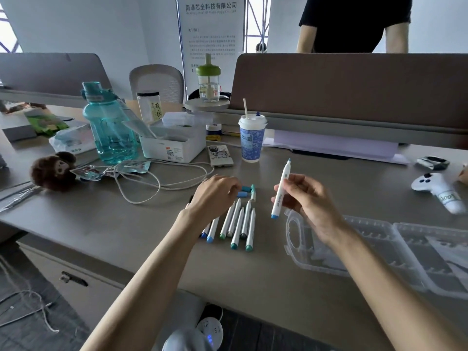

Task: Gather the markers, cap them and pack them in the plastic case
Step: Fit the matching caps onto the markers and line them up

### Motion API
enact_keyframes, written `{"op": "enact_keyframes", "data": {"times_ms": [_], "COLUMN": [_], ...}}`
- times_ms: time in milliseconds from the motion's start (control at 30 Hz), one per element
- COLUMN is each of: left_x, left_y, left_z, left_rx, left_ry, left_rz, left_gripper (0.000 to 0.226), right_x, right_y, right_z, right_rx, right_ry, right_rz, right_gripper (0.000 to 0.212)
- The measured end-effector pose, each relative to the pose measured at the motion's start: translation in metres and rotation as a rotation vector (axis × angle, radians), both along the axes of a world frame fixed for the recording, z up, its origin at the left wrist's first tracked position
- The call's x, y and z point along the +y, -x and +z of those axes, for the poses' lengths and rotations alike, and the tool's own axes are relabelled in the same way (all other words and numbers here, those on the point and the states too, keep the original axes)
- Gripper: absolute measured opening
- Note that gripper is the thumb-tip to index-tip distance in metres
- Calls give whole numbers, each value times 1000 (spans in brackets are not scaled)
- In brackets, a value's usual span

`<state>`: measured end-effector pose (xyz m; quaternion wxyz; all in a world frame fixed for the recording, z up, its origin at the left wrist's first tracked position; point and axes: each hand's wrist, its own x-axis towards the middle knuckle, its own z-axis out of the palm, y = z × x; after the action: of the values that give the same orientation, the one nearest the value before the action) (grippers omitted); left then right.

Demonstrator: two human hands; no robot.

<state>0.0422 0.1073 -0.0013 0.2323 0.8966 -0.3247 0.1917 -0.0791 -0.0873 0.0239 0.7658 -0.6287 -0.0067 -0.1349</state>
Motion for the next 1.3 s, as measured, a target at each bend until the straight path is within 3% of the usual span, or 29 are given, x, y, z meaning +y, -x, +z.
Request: {"op": "enact_keyframes", "data": {"times_ms": [233,433,533,633,700,867,1067,1300], "left_x": [-18,-27,-23,-10,1,20,22,20], "left_y": [-25,-30,-30,-16,10,54,62,67], "left_z": [1,-3,0,6,10,4,10,8], "left_rx": [31,78,163,372,509,760,795,884], "left_ry": [-195,-276,-61,355,631,941,1005,1058], "left_rz": [26,49,40,-54,-186,-373,-416,-441], "left_gripper": [26,25,17,8,12,10,12,10], "right_x": [-4,-4,-4,-4,0,17,27,31], "right_y": [3,5,6,7,8,15,19,19], "right_z": [7,10,12,12,12,13,13,8], "right_rx": [12,40,48,58,46,17,116,142], "right_ry": [-112,-109,-77,15,97,176,90,143], "right_rz": [42,31,10,-37,-37,29,84,74], "right_gripper": [33,24,20,6,7,14,13,13]}}
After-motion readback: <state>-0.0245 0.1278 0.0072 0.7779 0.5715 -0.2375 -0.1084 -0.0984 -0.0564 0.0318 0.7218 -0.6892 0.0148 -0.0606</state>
